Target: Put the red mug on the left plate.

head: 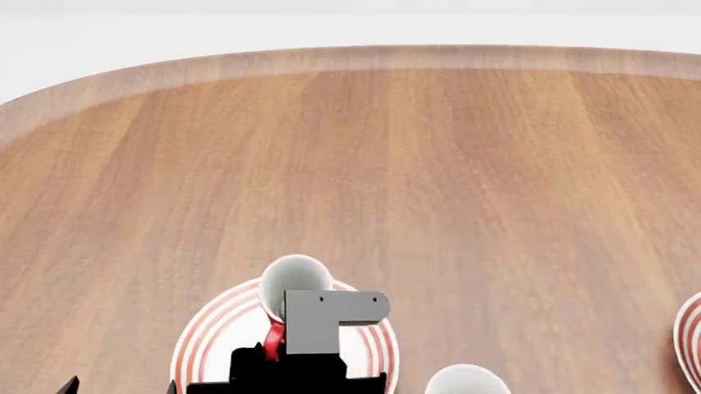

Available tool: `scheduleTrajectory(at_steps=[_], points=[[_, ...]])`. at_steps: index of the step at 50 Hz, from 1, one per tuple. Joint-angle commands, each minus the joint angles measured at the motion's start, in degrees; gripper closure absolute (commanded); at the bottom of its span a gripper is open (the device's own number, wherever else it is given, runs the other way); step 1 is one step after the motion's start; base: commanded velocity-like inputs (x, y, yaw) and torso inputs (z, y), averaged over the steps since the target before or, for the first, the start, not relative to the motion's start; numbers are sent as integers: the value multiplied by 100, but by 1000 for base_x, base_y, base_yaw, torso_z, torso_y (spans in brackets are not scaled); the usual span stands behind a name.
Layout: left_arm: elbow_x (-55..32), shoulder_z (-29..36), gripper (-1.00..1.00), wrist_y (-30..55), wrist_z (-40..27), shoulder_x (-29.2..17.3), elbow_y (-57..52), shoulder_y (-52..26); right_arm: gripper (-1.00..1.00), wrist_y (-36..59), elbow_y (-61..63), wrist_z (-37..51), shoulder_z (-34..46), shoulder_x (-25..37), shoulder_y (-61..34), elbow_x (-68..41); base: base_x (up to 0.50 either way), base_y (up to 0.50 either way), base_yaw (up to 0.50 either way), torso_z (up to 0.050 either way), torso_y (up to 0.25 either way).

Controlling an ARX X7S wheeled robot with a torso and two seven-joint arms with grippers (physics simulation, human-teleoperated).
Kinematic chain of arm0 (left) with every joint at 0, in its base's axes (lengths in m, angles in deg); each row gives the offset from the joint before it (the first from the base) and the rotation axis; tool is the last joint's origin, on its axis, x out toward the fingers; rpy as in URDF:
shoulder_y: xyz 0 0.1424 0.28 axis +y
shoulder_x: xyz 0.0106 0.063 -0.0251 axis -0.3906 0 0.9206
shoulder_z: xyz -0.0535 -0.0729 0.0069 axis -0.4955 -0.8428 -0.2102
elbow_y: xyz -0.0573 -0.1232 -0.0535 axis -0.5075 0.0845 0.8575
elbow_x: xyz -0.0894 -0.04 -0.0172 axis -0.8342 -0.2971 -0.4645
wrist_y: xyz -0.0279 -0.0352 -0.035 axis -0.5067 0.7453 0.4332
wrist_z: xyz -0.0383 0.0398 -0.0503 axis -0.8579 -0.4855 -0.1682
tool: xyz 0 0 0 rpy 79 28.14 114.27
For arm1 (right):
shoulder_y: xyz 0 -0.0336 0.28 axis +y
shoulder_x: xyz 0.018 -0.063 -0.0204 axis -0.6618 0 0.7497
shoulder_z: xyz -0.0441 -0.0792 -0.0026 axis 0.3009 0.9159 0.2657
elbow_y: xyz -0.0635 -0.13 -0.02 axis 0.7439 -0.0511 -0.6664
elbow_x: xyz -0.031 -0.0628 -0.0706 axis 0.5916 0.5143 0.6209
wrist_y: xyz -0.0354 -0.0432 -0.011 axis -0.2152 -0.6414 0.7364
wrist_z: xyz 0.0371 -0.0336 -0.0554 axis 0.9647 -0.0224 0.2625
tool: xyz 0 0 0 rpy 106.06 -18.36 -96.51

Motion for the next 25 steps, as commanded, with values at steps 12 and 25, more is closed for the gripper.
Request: scheduleTrajectory(at_steps=[12, 25], points=[[-40, 41, -100, -24, -28, -37, -12, 5, 100, -597, -1494, -305, 835, -295, -674, -357, 0, 0, 0, 0, 1], [-49, 67, -100, -30, -49, -49, 5, -22, 100, -1409, -2208, -251, 2054, -300, -1032, -1226, 0, 0, 0, 0, 0]])
